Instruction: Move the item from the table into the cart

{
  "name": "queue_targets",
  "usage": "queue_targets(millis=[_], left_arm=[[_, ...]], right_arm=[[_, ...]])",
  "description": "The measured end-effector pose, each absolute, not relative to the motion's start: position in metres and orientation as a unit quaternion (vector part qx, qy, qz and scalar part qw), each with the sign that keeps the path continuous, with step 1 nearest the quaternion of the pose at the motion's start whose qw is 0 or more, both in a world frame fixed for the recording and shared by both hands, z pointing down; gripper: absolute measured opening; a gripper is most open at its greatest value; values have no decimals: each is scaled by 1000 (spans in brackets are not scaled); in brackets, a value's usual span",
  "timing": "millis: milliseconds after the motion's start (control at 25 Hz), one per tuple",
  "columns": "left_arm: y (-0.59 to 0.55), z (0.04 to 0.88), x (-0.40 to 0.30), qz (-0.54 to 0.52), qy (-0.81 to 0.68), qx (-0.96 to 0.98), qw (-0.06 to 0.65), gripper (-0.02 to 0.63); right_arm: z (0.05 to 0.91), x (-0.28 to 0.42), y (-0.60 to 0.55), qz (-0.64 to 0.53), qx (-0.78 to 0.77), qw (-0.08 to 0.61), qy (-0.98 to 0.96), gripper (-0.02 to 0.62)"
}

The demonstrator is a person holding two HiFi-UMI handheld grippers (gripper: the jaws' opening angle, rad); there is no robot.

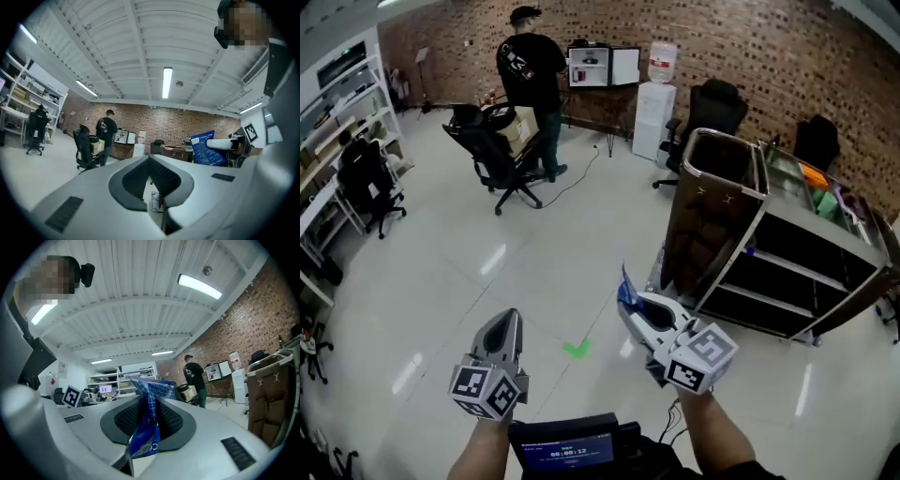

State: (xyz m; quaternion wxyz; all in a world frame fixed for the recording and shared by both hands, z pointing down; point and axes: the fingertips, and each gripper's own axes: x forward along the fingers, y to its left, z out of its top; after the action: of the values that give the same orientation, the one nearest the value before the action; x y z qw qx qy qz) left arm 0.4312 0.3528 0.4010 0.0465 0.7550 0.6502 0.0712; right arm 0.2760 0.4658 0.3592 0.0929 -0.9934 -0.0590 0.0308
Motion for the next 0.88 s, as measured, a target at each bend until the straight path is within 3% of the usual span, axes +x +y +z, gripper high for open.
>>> queue_targets(millis=[440, 680, 880], left_arm=[[684, 400, 363, 61, 810, 582, 36, 3], [811, 384, 315, 4, 871, 492, 8, 3], [896, 385, 250, 21, 898, 440, 8, 3]], right_arm=[[365, 187, 732, 49, -954, 88, -281, 60], [355, 134, 828, 49, -921, 72, -379, 60], [344, 66, 896, 52, -899, 62, -431, 60]])
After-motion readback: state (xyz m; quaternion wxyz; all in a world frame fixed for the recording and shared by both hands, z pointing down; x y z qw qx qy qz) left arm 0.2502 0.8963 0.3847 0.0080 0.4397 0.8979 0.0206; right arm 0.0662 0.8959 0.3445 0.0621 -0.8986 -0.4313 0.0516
